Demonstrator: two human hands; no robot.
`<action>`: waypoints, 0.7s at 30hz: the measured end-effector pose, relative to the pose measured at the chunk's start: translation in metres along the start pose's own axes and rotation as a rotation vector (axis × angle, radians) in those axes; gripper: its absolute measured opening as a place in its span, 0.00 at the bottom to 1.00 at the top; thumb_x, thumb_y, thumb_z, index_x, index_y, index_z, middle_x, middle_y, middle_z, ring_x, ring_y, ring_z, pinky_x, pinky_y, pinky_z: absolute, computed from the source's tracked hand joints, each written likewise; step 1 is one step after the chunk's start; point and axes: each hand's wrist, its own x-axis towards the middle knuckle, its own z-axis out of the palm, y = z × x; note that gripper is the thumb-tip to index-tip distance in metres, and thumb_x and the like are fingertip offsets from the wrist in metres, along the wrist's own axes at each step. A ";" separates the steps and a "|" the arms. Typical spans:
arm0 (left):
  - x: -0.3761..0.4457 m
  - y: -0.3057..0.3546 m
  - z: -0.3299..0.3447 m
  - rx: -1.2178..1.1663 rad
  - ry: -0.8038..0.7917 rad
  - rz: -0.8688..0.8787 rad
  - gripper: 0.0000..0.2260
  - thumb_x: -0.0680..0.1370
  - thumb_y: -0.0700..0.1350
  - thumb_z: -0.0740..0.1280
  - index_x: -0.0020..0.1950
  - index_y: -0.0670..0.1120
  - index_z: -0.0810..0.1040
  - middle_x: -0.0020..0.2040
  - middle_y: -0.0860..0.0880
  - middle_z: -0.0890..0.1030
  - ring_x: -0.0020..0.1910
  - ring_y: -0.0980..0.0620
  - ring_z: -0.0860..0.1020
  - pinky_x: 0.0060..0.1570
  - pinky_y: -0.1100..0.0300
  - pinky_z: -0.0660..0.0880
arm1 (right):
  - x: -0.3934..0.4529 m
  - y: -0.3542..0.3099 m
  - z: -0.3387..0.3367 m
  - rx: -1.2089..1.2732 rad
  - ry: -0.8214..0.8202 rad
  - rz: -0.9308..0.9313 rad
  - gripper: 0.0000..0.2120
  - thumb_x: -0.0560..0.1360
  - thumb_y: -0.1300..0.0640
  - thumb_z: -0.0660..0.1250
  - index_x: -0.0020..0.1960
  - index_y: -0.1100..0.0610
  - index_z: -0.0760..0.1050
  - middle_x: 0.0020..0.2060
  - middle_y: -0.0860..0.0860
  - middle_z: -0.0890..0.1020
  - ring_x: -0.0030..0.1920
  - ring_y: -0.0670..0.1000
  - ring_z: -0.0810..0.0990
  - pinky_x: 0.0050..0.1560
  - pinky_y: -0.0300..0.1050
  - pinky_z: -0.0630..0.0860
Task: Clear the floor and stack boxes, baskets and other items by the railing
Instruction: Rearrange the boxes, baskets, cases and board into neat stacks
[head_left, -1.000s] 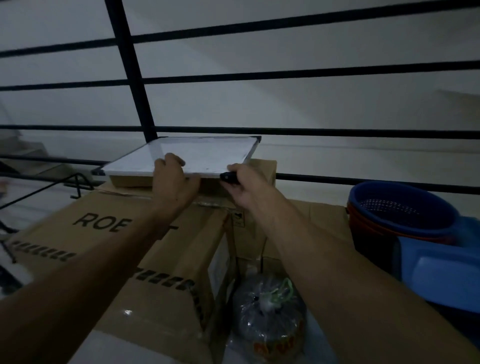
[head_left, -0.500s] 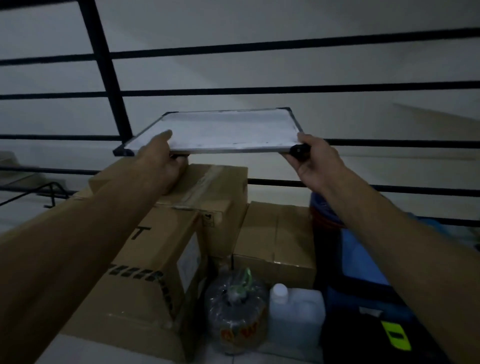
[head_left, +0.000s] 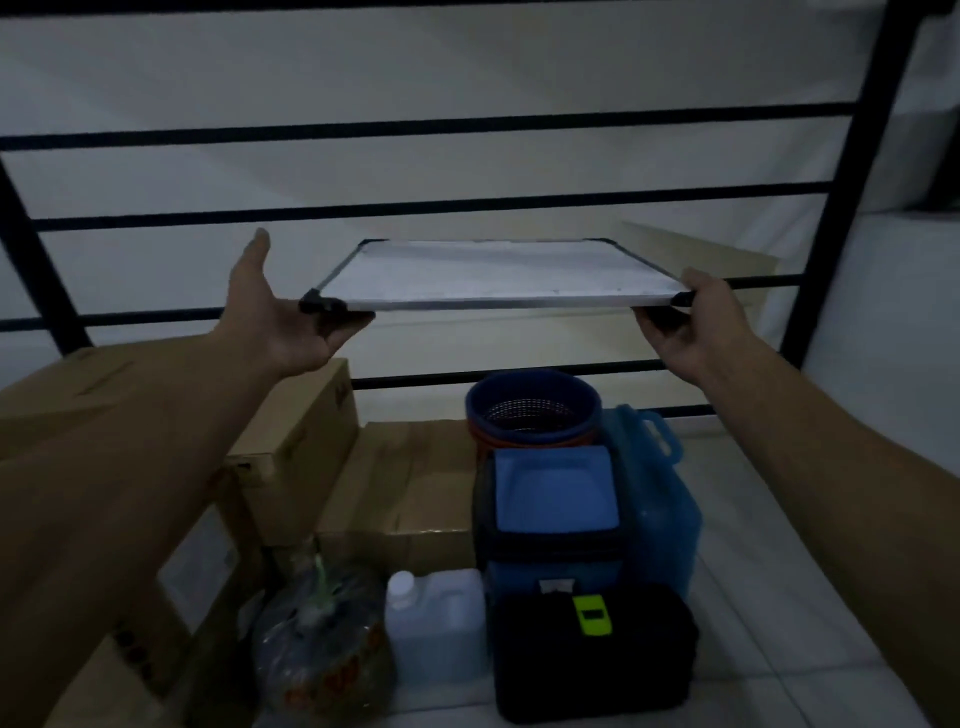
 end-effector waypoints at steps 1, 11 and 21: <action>0.000 -0.007 0.005 0.081 -0.020 -0.062 0.35 0.73 0.67 0.69 0.62 0.36 0.73 0.53 0.37 0.84 0.49 0.38 0.85 0.46 0.46 0.83 | 0.002 -0.009 -0.012 0.007 0.026 -0.014 0.15 0.81 0.54 0.64 0.63 0.62 0.73 0.57 0.61 0.81 0.54 0.56 0.83 0.41 0.46 0.83; 0.020 -0.131 0.057 0.544 0.188 -0.096 0.10 0.82 0.46 0.66 0.57 0.40 0.73 0.43 0.45 0.76 0.34 0.50 0.77 0.18 0.62 0.74 | -0.001 -0.048 -0.089 0.016 0.188 -0.052 0.28 0.75 0.40 0.71 0.66 0.58 0.75 0.55 0.58 0.82 0.53 0.54 0.83 0.42 0.45 0.83; 0.005 -0.243 0.133 0.138 -0.115 -0.253 0.06 0.83 0.41 0.64 0.57 0.39 0.77 0.51 0.43 0.82 0.46 0.49 0.82 0.36 0.59 0.83 | -0.002 -0.034 -0.096 -0.078 0.157 0.040 0.19 0.79 0.66 0.65 0.69 0.61 0.69 0.60 0.63 0.78 0.56 0.62 0.81 0.39 0.56 0.83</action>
